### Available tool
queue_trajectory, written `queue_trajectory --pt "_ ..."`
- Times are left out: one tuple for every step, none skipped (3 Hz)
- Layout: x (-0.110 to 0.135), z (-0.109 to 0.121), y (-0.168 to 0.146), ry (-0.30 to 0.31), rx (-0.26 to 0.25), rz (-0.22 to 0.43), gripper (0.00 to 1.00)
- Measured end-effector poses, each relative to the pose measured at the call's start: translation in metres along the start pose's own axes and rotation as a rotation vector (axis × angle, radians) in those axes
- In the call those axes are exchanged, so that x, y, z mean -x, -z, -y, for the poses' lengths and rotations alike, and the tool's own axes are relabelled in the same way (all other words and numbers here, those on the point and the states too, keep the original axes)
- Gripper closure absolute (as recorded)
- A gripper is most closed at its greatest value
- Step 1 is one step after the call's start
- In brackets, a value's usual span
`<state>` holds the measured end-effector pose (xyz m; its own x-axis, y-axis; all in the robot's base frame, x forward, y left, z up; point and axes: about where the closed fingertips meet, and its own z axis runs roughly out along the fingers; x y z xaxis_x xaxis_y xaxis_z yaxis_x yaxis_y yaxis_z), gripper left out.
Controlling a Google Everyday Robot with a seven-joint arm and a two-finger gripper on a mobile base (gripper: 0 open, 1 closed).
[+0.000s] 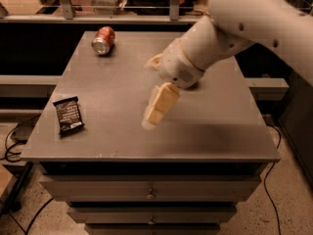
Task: Pick rxbar chocolate
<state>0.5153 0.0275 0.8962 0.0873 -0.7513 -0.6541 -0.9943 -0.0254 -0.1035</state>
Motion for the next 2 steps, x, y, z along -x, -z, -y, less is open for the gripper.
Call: queue_trajectory --pt "0.028 -0.003 -0.042 0.04 0.075 0.057 0.0" --pt "0.057 -0.008 -0.087 0.099 0.158 0.116 0.0"
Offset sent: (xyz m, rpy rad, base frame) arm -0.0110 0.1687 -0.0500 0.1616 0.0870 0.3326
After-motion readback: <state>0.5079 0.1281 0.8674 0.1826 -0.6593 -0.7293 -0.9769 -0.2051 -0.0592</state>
